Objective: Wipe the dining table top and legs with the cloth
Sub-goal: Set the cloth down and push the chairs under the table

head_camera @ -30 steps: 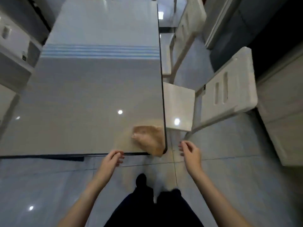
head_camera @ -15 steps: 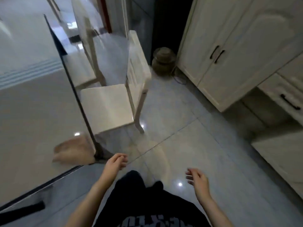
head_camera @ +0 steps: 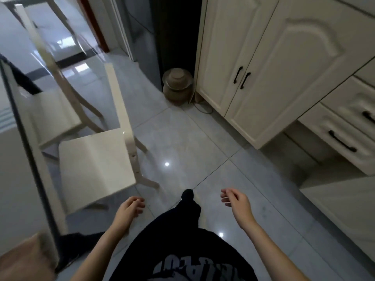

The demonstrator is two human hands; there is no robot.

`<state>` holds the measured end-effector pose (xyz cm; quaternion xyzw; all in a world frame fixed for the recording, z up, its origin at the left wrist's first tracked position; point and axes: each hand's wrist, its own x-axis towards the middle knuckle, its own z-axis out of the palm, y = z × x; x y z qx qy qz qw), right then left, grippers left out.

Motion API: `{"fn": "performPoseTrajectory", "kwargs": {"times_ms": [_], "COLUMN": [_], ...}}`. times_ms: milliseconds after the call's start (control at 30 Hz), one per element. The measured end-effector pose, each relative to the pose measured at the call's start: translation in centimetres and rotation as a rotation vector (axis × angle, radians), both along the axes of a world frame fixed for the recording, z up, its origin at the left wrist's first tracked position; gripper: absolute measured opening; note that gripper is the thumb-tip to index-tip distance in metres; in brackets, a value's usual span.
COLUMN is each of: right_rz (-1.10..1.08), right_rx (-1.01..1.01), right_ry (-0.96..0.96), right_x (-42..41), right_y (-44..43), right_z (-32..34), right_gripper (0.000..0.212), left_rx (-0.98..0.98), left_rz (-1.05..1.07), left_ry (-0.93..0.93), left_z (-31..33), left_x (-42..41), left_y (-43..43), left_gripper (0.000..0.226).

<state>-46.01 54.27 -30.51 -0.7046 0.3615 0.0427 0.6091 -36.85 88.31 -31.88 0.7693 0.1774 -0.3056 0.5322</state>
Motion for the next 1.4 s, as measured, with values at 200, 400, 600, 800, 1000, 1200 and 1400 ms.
{"fn": "performPoseTrajectory", "kwargs": {"times_ms": [200,400,600,800,1000,1200,1400], "right_rz": [-0.119,-0.15,-0.002,0.295,0.624,1.081,1.646], "right_rx": [-0.029,-0.04,-0.03,0.011,0.099,0.166,-0.006], "right_ry": [0.023,0.056,0.06,0.03,-0.076,-0.286,-0.628], "right_x": [6.4,12.4,23.4,38.9,53.8,61.1,62.1], "right_y": [-8.8,-18.4,-28.3,-32.1,-25.7,-11.3,3.8], "right_z": [1.4,1.5,0.0,2.1,5.1,9.8,13.1], "right_gripper": [0.025,0.025,0.027,0.024,0.026,0.027,0.02], "left_rx": [-0.043,-0.07,-0.048,-0.028,0.069,0.403,0.943], "left_rz": [-0.101,-0.127,0.057,0.356,0.621,0.789,0.818], "left_ry": [-0.013,-0.087,-0.076,-0.047,-0.14,-0.398,-0.517], "left_z": [2.2,4.4,3.6,5.0,7.4,11.4,13.0], "left_x": [11.6,21.4,26.5,27.5,26.8,27.7,28.9], "left_y": [-10.8,-20.2,-27.1,-31.5,-30.6,-26.4,-18.8], "left_gripper": [0.022,0.021,0.023,0.022,0.014,0.033,0.042]}}
